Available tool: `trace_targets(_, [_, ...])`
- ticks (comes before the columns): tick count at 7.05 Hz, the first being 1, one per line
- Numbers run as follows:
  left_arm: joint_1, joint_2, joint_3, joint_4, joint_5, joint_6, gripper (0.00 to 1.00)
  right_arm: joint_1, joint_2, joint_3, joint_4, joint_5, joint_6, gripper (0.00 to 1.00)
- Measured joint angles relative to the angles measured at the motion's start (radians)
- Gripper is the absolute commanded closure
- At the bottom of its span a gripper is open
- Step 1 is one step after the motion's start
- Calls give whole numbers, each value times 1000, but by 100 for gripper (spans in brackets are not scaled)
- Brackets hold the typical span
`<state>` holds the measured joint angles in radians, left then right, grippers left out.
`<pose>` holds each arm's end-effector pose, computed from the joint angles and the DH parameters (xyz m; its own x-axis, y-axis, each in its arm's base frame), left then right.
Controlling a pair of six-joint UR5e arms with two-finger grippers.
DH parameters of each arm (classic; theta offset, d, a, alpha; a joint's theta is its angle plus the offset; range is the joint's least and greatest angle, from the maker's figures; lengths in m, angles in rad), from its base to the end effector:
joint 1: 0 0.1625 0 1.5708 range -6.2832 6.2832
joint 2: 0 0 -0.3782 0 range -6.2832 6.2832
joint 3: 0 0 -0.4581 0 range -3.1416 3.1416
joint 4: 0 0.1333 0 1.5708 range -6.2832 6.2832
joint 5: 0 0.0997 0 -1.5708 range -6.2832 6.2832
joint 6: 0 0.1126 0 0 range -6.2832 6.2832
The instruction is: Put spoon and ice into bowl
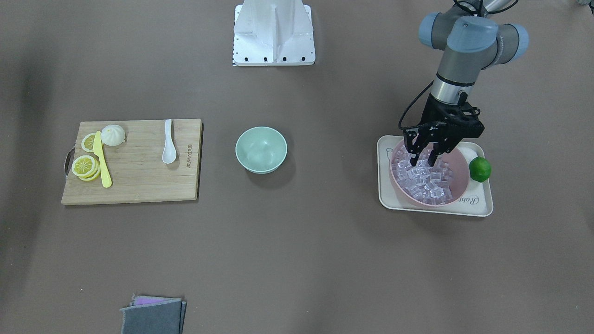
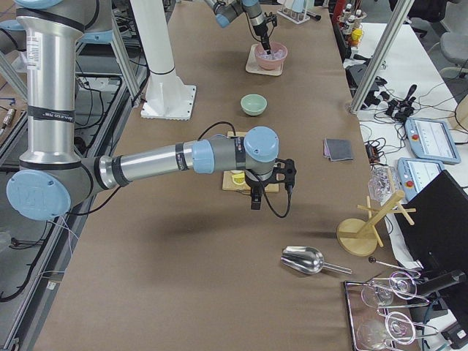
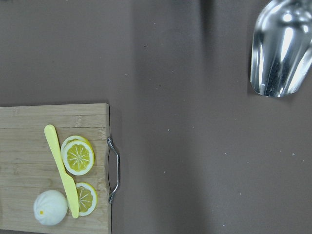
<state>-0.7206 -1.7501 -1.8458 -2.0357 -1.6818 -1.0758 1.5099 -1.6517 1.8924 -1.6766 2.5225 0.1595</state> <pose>0.3926 -0.5055 0.3222 0.6811 0.0302 -0.7316 0.3024 0.8984 0.3186 0.0098 -0.5235 0.4816 0.5749 0.0143 0.8181 -0.0314 0.9995 0.0046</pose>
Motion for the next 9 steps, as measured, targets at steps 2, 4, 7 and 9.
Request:
trace_targets(2, [-2,5,19,-1,2,27,49,0,2,-8,0,5,0,0])
trace_targets(4, [-2,7,24,-1,-3,46,49,1,3,-16,0,5,0,0])
trace_targets(7, [-2,43,4,-3,-7,115,49,1,3,-25,0,5,0,0])
trace_targets(9, [-2,49,1,-3,-8,142,50,1,3,-31,0,6,0,0])
